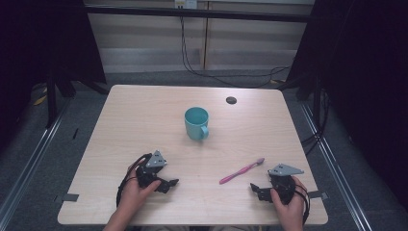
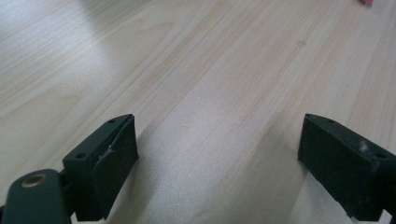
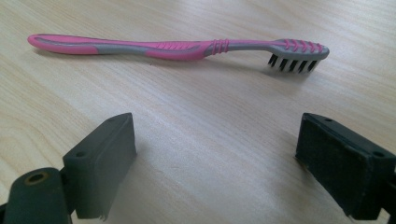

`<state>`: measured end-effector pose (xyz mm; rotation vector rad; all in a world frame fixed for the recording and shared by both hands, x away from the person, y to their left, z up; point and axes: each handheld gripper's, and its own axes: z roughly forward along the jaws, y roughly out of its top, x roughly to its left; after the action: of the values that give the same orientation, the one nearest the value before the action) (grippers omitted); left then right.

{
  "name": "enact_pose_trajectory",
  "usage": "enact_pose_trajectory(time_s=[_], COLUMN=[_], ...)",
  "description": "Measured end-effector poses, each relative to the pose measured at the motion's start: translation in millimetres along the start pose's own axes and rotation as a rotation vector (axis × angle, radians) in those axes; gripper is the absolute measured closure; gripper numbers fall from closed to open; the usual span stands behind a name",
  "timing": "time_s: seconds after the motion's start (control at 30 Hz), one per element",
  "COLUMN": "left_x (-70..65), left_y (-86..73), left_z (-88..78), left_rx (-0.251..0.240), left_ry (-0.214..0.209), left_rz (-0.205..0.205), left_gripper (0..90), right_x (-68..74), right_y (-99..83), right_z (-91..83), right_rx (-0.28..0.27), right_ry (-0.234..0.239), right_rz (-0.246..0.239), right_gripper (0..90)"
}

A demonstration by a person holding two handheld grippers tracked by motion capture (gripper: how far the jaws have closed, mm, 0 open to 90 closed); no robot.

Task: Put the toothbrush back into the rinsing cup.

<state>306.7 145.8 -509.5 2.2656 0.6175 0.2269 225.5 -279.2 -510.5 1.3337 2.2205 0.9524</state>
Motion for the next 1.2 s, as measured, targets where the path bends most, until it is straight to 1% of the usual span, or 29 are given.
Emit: enact_pose_trajectory(time_s=[0.33,0.37,0.43,0.47,0.63,0.7,0.73,0.77,0.8,0.83,0.87,0.9,0.93,0.97,1.0,1.03,1.07,1.13,1.17,1.2], left_x=[0.0,0.0,-0.1,-0.4,-1.6,-1.2,-0.8,-0.8,-1.5,-1.5,-3.9,-3.9,-7.0,-7.0,-9.0,-11.2,-13.9,-18.6,-19.8,-22.4], left_y=[0.1,0.1,1.1,1.1,1.4,1.6,3.3,3.3,6.9,6.9,13.1,13.1,19.7,19.7,24.3,30.5,35.8,43.4,49.7,53.9], left_z=[0.2,0.2,1.3,1.7,2.1,2.0,1.4,1.4,2.0,2.0,4.2,4.2,7.4,7.4,9.9,12.0,14.3,17.6,18.4,20.3], left_rx=[0.001,0.001,0.016,0.013,0.011,0.012,0.002,0.002,0.021,0.021,0.050,0.050,0.075,0.075,0.090,0.125,0.145,0.152,0.180,0.181], left_ry=[-0.005,-0.005,-0.016,-0.018,-0.015,-0.019,-0.035,-0.035,-0.039,-0.039,-0.049,-0.049,-0.063,-0.063,-0.079,-0.086,-0.095,-0.113,-0.123,-0.129], left_rz=[0.000,0.000,0.016,0.014,0.011,0.015,0.027,0.027,0.030,0.030,0.027,0.027,0.029,0.029,0.032,0.067,0.079,0.067,0.096,0.088], left_gripper=[11.2,10.7,8.0,6.9,6.9,8.5,12.8,17.9,18.5,18.6,18.8,19.4,20.2,20.2,20.4,20.9,21.3,22.4,23.2,23.4], right_x=[-0.1,-0.1,-0.1,-0.1,-0.1,-0.1,-0.1,-0.1,-0.1,-0.1,-0.1,-0.1,-0.1,-0.1,-0.1,-0.1,-0.1,-0.1,-0.1,-0.1], right_y=[0.0,0.0,0.0,0.0,0.0,0.0,0.0,0.0,0.1,0.1,0.1,0.1,0.1,0.1,0.1,0.1,0.1,0.1,0.1,0.1], right_z=[0.0,0.0,0.0,0.0,0.0,0.0,0.0,0.0,0.0,0.0,0.0,0.0,0.0,0.0,0.0,0.0,0.0,0.0,0.0,0.0], right_rx=[0.000,0.000,-0.001,0.000,0.000,0.000,0.000,-0.001,0.000,0.000,0.000,0.000,-0.001,-0.001,0.000,-0.001,-0.001,-0.001,-0.001,0.000], right_ry=[0.000,0.000,0.000,0.000,0.000,0.000,0.000,0.000,0.000,0.000,0.000,0.000,0.000,0.000,0.000,0.000,0.000,0.001,0.001,0.001], right_rz=[-0.001,0.000,0.000,0.000,0.000,-0.001,-0.001,-0.001,-0.001,-0.001,-0.001,-0.001,-0.001,-0.001,-0.001,-0.001,-0.001,-0.001,-0.001,-0.001], right_gripper=[11.2,11.2,11.2,11.2,11.2,11.2,11.2,11.2,11.2,11.2,11.2,11.2,11.2,11.2,11.2,11.3,11.3,11.2,11.3,11.2])
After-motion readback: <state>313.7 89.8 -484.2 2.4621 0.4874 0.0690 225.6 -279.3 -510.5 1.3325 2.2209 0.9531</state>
